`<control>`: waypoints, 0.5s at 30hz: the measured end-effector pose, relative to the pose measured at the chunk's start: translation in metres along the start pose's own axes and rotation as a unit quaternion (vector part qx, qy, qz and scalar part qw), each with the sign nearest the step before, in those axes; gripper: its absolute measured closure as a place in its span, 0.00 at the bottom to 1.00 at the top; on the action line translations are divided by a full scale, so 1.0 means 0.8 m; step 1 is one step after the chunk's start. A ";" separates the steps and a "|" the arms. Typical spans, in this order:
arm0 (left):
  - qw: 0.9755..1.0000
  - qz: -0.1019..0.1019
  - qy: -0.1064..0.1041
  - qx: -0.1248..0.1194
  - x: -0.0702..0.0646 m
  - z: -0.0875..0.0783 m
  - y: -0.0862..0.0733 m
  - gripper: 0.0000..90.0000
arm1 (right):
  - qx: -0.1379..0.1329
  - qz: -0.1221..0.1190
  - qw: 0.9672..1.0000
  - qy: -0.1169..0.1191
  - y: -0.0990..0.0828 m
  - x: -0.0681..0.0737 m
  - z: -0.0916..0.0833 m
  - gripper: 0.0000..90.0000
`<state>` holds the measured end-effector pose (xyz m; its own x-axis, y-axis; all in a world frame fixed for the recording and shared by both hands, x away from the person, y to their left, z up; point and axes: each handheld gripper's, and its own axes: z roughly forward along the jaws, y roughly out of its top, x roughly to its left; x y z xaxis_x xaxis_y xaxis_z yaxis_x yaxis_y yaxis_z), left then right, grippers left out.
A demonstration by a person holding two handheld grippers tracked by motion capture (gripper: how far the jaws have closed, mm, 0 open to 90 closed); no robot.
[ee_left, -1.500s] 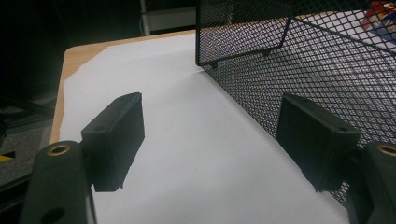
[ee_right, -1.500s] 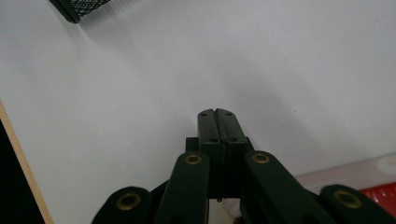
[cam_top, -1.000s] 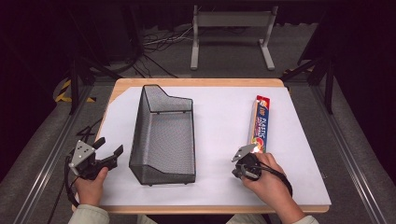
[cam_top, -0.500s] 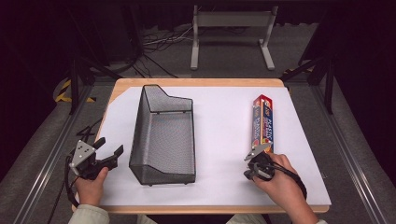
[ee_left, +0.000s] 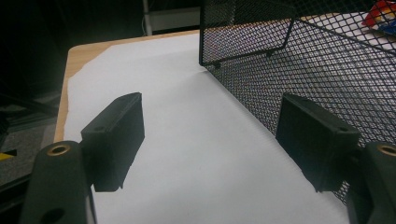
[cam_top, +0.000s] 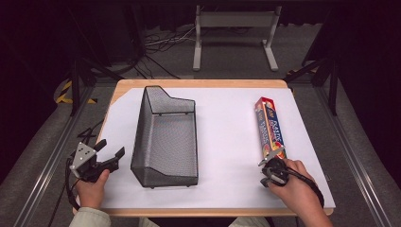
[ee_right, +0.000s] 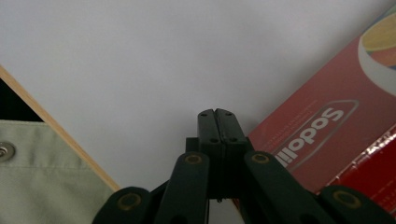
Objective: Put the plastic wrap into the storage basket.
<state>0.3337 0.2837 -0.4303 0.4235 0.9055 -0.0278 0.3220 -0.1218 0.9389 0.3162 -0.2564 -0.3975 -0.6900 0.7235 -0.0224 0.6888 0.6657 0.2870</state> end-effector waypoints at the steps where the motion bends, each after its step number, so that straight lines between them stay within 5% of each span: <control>1: 1.000 0.000 0.000 0.000 0.000 0.000 0.000 0.27 | 0.002 0.005 1.000 -0.003 -0.003 -0.001 0.000 1.00; 15: 1.000 0.002 0.000 0.000 0.000 0.000 0.000 0.27 | 0.021 0.057 0.998 -0.033 -0.039 -0.028 -0.012 1.00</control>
<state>0.3338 0.2835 -0.4308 0.4247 0.9050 -0.0250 0.3209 -0.1247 0.9389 0.3079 -0.2949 -0.3970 -0.5907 0.8050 -0.0552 0.7721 0.5838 0.2510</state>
